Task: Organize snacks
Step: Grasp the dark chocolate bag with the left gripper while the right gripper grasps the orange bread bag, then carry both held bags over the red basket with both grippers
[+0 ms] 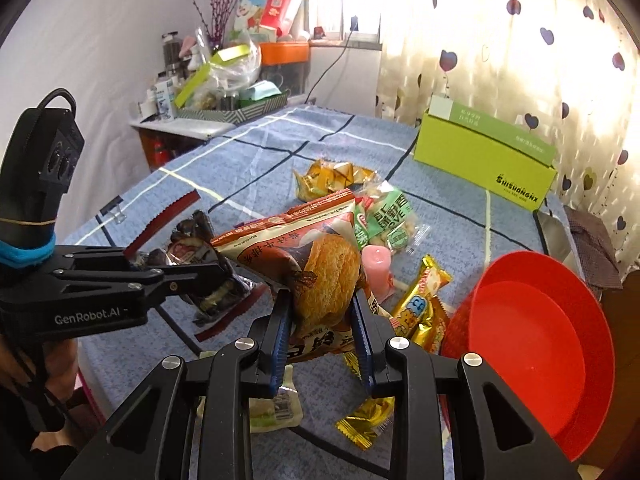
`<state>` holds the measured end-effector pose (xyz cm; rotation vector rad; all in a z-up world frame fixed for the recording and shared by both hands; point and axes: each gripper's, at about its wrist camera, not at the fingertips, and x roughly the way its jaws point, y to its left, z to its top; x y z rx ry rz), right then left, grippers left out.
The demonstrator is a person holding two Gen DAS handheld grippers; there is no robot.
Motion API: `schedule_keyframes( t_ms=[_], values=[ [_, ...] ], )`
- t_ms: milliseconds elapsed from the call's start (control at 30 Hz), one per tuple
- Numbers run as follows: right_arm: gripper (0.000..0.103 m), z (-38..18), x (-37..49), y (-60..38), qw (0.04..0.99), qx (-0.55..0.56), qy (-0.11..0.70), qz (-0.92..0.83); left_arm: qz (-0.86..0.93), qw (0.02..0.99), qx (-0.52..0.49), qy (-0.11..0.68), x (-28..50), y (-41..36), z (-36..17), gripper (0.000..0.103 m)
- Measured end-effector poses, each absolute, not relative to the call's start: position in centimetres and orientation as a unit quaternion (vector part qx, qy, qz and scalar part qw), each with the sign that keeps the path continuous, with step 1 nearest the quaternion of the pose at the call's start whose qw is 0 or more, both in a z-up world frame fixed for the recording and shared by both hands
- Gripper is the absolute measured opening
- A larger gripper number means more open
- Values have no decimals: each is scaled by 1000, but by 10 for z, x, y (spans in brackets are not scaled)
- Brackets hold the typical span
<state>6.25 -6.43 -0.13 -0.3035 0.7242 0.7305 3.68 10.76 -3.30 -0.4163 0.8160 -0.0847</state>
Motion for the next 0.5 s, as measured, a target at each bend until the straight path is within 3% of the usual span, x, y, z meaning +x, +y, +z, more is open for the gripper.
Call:
schedule_keyframes(
  t_ms=[500],
  values=[
    [26,20,52,-105,886,-122,323,311,-76,915,-165,360,33,76,6,24]
  ],
)
